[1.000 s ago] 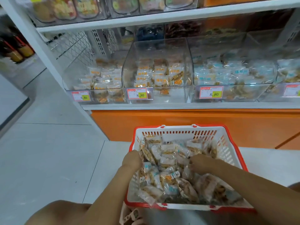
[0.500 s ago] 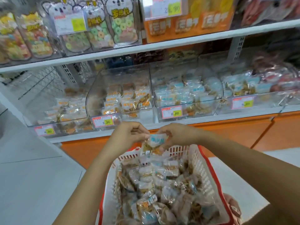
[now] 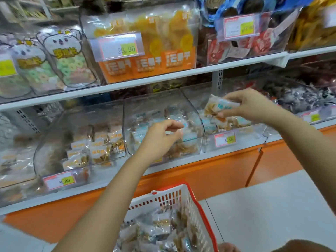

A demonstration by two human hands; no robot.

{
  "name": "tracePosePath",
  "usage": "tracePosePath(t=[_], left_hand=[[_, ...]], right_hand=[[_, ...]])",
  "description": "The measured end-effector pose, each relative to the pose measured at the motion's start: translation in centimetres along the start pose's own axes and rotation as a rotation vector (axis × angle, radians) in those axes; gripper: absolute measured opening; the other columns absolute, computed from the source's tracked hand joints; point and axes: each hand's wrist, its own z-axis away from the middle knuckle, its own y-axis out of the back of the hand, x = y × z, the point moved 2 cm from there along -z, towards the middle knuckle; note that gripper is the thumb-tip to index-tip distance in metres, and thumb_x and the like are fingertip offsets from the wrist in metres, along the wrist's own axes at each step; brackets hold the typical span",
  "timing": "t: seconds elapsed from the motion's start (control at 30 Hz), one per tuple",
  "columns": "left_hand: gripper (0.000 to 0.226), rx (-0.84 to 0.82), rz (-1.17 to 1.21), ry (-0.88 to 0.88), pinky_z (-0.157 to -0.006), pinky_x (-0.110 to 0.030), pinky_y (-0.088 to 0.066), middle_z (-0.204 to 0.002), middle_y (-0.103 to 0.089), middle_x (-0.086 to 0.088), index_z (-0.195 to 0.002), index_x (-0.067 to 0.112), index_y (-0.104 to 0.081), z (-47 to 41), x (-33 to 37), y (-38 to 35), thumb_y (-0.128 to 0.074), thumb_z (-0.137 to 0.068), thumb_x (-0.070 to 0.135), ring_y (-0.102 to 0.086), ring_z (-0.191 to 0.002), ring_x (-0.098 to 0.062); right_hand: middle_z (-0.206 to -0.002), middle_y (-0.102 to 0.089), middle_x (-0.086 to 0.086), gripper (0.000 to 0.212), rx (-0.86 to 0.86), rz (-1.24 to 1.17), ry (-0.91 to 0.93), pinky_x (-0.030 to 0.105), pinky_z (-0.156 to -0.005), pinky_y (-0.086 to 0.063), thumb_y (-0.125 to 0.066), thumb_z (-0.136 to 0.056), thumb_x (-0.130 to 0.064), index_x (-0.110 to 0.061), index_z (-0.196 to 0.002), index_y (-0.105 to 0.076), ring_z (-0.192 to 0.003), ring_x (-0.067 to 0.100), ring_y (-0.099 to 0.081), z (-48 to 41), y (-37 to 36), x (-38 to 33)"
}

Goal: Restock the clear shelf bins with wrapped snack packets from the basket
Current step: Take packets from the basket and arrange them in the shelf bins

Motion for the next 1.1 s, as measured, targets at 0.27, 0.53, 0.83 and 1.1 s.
tracePosePath(t=[0.27,0.53,0.83,1.1], left_hand=[[0.035,-0.179,-0.214,0.026,-0.094,-0.021,-0.037,-0.128,-0.055,0.008,-0.128,0.021,-0.057,-4.2,-1.0,-6.6,-0.059,-0.093,0.026,-0.050,-0.118,-0.009],[0.031,-0.137,-0.267,0.000,-0.097,-0.019,-0.038,-0.129,-0.057,0.009,-0.121,0.025,-0.062,-5.5,-3.2,-7.8,-0.060,-0.091,0.016,-0.051,-0.116,-0.006],[0.027,-0.080,-0.132,-0.014,-0.080,-0.002,-0.042,-0.109,-0.059,0.015,-0.112,0.026,-0.064,-5.4,-3.5,-7.6,-0.062,-0.089,0.011,-0.053,-0.098,0.004],[0.015,0.146,0.109,-0.038,-0.067,-0.011,-0.044,-0.079,-0.061,0.010,-0.077,0.020,-0.061,1.8,-3.6,-5.1,-0.060,-0.092,0.021,-0.055,-0.072,0.001]], right_hand=[[-0.094,-0.066,0.003,0.051,-0.151,0.299,-0.224,0.021,-0.071,-0.040,-0.084,-0.071,-0.023,-0.004,-0.116,-0.068,-0.092,0.021,-0.055,-6.9,0.0,10.1],[-0.117,-0.067,0.008,0.041,-0.374,0.601,-0.291,0.032,-0.092,-0.050,-0.076,-0.078,-0.013,-0.012,-0.118,-0.068,-0.101,0.022,-0.062,-10.3,-3.6,13.7],[-0.117,-0.043,0.007,0.055,-0.156,0.691,-0.131,0.033,-0.090,-0.042,-0.084,-0.068,-0.019,-0.015,-0.112,-0.051,-0.105,0.023,-0.042,-9.8,-4.7,12.5],[-0.063,-0.045,0.001,0.031,-0.068,0.484,0.088,0.027,-0.049,-0.029,-0.065,-0.088,-0.020,-0.014,-0.069,-0.041,-0.057,0.015,-0.041,-4.6,-5.2,4.4]])
